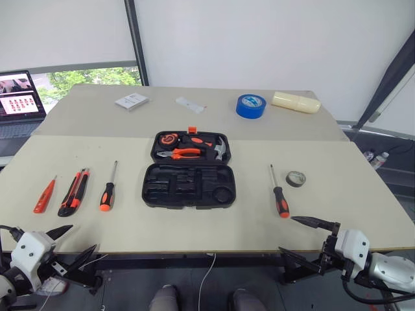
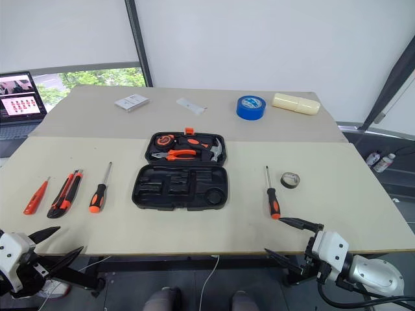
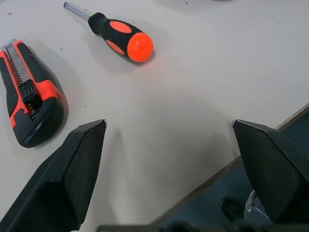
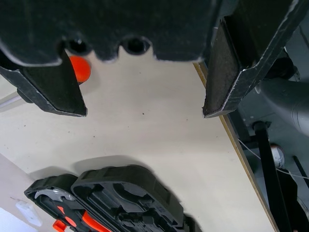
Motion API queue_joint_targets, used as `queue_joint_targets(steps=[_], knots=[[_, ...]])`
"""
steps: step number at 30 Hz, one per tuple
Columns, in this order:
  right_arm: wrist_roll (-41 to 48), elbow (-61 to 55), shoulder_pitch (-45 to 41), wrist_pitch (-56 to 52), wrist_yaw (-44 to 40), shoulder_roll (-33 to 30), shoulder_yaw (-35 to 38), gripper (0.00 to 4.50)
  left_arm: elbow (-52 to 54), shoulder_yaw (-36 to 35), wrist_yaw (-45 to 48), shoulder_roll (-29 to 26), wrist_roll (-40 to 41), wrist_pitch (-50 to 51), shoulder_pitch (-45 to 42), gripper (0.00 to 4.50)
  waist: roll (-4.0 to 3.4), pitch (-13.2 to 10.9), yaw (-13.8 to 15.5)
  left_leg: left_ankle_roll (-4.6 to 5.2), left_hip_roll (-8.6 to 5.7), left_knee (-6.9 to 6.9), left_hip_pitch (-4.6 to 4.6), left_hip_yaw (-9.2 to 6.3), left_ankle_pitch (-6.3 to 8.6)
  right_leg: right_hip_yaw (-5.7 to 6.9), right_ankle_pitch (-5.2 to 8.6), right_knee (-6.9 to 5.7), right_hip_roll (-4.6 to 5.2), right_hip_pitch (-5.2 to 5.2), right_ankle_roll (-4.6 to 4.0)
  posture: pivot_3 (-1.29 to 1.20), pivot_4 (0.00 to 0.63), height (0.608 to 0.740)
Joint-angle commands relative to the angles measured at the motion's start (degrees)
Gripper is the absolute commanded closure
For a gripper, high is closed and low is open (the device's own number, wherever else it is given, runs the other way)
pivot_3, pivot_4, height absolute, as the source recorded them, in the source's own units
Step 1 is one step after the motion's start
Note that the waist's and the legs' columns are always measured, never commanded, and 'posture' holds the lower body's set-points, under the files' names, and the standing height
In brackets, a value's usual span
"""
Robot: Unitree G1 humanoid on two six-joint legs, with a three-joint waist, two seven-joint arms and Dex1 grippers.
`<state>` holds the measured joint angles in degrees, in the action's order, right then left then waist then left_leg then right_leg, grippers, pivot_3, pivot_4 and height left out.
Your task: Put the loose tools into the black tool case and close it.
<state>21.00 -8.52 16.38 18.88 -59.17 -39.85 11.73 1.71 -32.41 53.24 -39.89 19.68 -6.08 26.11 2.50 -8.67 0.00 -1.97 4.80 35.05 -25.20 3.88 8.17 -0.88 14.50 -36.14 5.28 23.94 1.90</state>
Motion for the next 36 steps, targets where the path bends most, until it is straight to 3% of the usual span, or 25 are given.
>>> queue_joint_targets(steps=[1, 4, 8, 12, 18, 25, 29, 34, 36], knots=[[1.73, -2.76, -1.89, -1.51, 0.65, 0.54, -0.55, 0.06, 2.52, -2.92, -2.0, 1.11, 4.64, 3.18, -0.23, 0.0, 0.0, 0.0, 0.0, 0.0, 0.0, 0.0, 0.0, 0.0, 0.0, 0.0, 0.0, 0.0, 0.0, 0.0, 0.0, 0.0, 0.15, 0.74], [9.39, -6.97, -5.31, -5.6, 0.44, 2.99, -2.41, 0.06, 5.05, -7.81, -6.61, 3.94, 13.28, 13.17, 0.98, 0.0, 0.04, 0.01, -0.4, 0.0, 0.05, 0.03, 0.01, 0.0, 0.0, -0.01, -0.01, -0.07, -0.03, 0.01, -0.01, 0.0, 0.15, 0.74], [16.3, -11.91, -8.17, -13.06, 2.26, 4.24, -3.1, 0.06, 6.07, -12.34, -11.82, 7.55, 17.62, 18.71, 2.91, 0.0, 0.04, 0.02, -0.74, 0.02, 0.07, 0.03, 0.03, -0.03, -0.01, 0.0, -0.02, -0.2, -0.05, -0.05, -0.02, 0.0, 0.15, 0.74], [16.51, -15.56, -12.81, -14.69, 6.08, 7.44, -4.57, 0.06, 4.05, -16.93, -16.21, 10.08, 21.07, 25.12, 6.25, 0.0, 0.12, 0.07, -0.98, 0.02, 0.06, 0.05, 0.06, -0.04, -0.01, 0.0, -0.02, -0.16, -0.05, 0.01, -0.03, 0.0, 0.15, 0.74], [15.77, -19.61, -17.5, -17.58, 10.19, 10.15, -6.71, 0.06, 6.67, -20.37, -20.35, 8.18, 28.18, 33.9, 4.0, 0.0, 0.32, 0.19, 0.26, -0.01, 0.06, 0.06, 0.04, -0.06, 0.01, 0.11, -0.02, -0.15, 0.01, 0.05, -0.06, 0.0, 0.15, 0.74], [15.75, -20.2, -21.14, -19.95, 9.12, 8.57, -6.98, 0.06, 15.92, -15.23, -23.26, -1.3, 33.68, 48.27, -1.15, 0.0, 0.45, 0.29, 0.59, -0.05, 0.1, 0.05, 0.03, -0.03, 0.03, 0.18, -0.15, -0.11, 0.06, 0.05, -0.25, 0.0, 0.15, 0.74], [16.24, -17.7, -23.41, -20.8, 6.86, 6.71, -5.98, 0.06, 18.24, -8.57, -36.12, -5.7, 36.39, 60.33, -13.05, 0.0, 0.43, 0.29, 0.64, -0.05, 0.08, 0.06, 0.04, 0.0, 0.03, 0.14, -0.2, -0.12, 0.05, 0.07, -0.26, 0.0, 0.15, 0.74], [16.82, -16.17, -24.47, -22.26, 3.58, 5.17, -6.43, 0.06, 15.74, 0.8, -48.54, -3.26, 35.4, 71.47, -28.92, 0.0, 0.37, 0.26, 0.63, -0.01, 0.06, 0.05, 0.02, -0.06, -0.01, 0.13, -0.41, -0.23, -0.07, -0.03, -0.47, 0.0, 0.15, 0.74], [16.72, -15.84, -24.5, -22.55, 2.9, 5.11, -6.42, 0.06, 13.12, 2.94, -50.85, -1.85, 33.28, 72.79, -32.49, 0.0, 0.36, 0.26, 0.07, 0.16, 0.04, 0.08, 0.04, -0.09, -0.12, 0.03, -0.65, -0.22, -0.14, -0.24, -0.07, 0.0, 0.15, 0.74]])
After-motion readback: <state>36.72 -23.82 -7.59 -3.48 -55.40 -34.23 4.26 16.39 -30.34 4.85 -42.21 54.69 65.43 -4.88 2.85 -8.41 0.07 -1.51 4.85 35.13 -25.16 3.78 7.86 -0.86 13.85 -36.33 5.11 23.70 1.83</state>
